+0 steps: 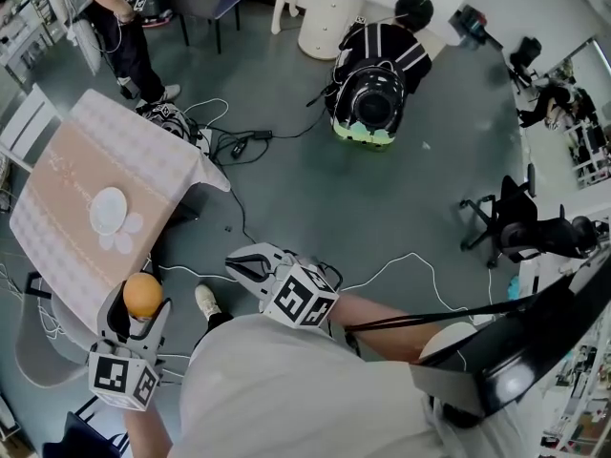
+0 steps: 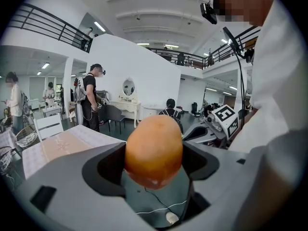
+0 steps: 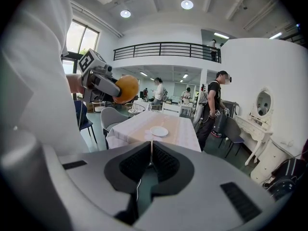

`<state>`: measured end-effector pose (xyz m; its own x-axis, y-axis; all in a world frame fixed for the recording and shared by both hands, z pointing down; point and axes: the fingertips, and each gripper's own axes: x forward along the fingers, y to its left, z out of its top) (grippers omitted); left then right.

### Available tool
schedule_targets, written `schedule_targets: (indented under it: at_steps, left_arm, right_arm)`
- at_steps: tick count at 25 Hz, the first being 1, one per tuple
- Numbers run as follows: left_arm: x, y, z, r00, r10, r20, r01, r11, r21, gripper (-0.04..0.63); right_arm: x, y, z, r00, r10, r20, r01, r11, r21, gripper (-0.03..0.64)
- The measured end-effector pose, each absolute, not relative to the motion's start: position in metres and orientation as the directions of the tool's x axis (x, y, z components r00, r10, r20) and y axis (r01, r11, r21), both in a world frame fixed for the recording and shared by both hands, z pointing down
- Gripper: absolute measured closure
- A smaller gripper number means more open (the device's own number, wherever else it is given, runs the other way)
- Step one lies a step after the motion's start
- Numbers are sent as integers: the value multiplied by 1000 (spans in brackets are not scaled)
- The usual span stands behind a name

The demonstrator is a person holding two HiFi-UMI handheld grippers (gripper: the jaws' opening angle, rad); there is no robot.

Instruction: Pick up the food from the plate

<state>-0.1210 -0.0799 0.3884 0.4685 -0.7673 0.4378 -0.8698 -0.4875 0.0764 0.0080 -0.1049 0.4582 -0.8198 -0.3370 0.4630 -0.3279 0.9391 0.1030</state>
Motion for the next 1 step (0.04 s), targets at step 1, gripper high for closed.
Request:
schedule_targets:
  at_steps: [1]
  left_arm:
    - [-122, -82, 388, 469, -767, 439, -869, -489, 75, 230]
  right_arm:
    - [7, -107, 458, -820, -336, 463, -327, 939, 103, 595]
